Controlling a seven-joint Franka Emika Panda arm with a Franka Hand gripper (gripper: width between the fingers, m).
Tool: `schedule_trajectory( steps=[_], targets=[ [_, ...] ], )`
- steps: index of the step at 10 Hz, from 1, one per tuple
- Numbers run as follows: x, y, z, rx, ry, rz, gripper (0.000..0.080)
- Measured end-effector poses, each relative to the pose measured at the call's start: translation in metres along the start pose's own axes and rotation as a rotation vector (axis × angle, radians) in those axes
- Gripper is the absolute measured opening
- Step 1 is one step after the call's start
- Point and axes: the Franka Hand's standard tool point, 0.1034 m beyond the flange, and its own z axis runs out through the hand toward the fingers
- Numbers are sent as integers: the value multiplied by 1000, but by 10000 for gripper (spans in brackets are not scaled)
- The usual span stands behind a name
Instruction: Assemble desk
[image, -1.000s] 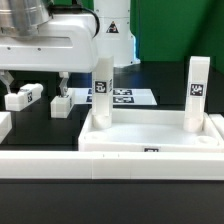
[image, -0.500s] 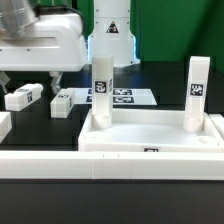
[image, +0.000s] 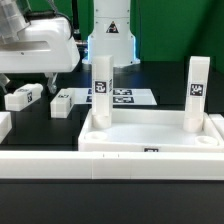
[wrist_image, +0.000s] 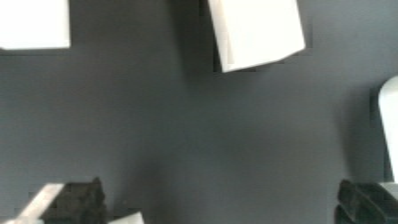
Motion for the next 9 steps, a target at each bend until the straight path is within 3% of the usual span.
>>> schedule_trajectory(
  steps=[3, 7, 9],
  targets=[
    [-21, -2, 12, 55, -191, -5, 649],
    [-26, -7, 20, 94, -466, 27, 649],
    [-34, -9, 26, 94, -585, 23, 649]
  ],
)
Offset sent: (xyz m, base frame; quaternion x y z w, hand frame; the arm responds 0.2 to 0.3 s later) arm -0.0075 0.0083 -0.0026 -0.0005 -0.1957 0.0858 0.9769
